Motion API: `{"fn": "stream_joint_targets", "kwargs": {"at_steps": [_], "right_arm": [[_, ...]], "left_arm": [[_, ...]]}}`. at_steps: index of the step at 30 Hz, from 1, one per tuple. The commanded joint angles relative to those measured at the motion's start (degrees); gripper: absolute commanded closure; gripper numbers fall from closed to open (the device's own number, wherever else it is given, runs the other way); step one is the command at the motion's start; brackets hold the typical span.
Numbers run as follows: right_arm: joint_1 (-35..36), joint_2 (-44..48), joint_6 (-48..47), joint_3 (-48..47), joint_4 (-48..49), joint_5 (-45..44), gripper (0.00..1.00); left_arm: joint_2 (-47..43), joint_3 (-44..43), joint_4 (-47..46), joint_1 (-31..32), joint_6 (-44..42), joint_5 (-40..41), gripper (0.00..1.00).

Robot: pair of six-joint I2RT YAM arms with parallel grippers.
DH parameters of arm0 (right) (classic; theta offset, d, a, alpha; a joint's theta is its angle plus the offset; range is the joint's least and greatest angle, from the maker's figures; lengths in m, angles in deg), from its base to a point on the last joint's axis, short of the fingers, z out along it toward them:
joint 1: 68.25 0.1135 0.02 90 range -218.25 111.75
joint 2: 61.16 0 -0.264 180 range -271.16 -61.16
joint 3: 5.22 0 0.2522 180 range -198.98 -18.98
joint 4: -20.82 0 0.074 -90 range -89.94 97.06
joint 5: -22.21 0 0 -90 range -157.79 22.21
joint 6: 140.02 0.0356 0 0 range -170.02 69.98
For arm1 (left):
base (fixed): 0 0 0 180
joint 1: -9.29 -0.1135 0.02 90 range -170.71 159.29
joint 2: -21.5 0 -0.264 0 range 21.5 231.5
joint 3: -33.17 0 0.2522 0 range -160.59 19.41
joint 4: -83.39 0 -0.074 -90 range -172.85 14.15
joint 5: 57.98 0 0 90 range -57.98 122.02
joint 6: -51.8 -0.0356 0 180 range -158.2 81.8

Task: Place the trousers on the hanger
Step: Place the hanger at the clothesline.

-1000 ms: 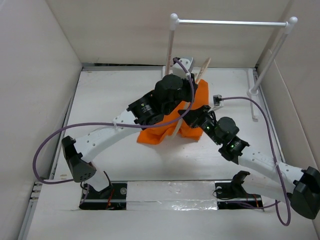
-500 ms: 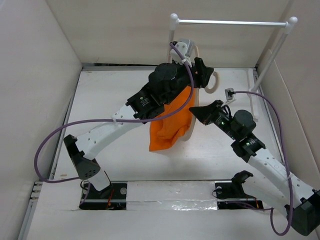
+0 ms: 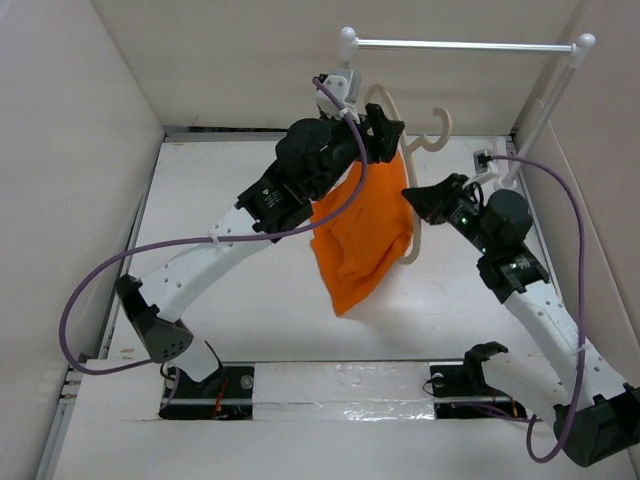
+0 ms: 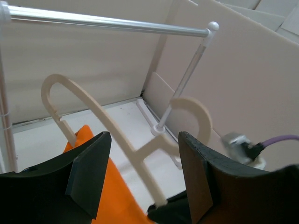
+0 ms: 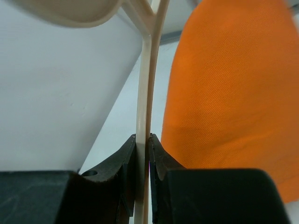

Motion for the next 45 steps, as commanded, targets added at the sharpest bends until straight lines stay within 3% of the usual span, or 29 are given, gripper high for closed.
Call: {"fn": "stream_joint_targets", "kwargs": {"at_steps": [1, 6, 11, 16, 20, 30, 45], "right_arm": [[-4.71, 0.56, -6.95, -11.41, 5.36, 2.33, 1.0], [-11.41, -3.22, -11.1, -17.65, 0.59, 3.39, 1.0], [-16.59, -7.78, -12.42, -21.87, 1.55, 4.18, 1.0], [-18.53, -11.31, -13.03, -26.27, 3.05, 5.68, 1.0], [-18.53, -13.5, -17.32, -31.8, -1.6, 1.03, 1.0], [-23.72, -22.47, -21.74, -42.62, -7.76, 0.66, 1.0], [-29.87, -27.39, -22.35, -45.34, -8.38, 0.49, 1.0]], "left_arm": [[-6.55, 4.63, -4.19, -1.44, -0.92, 0.56, 0.43], [-12.27, 17.11, -6.56, -2.59, -0.13, 0.47, 0.45], [-23.42, 31.5, -8.76, -2.59, 1.45, 3.46, 0.48], [-33.79, 44.8, -12.55, -2.59, 6.63, 3.55, 0.48], [-36.36, 52.7, -12.55, -2.59, 9.54, 2.76, 0.48], [-40.92, 60.19, -10.0, -2.59, 11.03, 1.09, 0.48], [-46.47, 63.53, -9.65, -2.59, 11.39, 1.44, 0.48]]}}
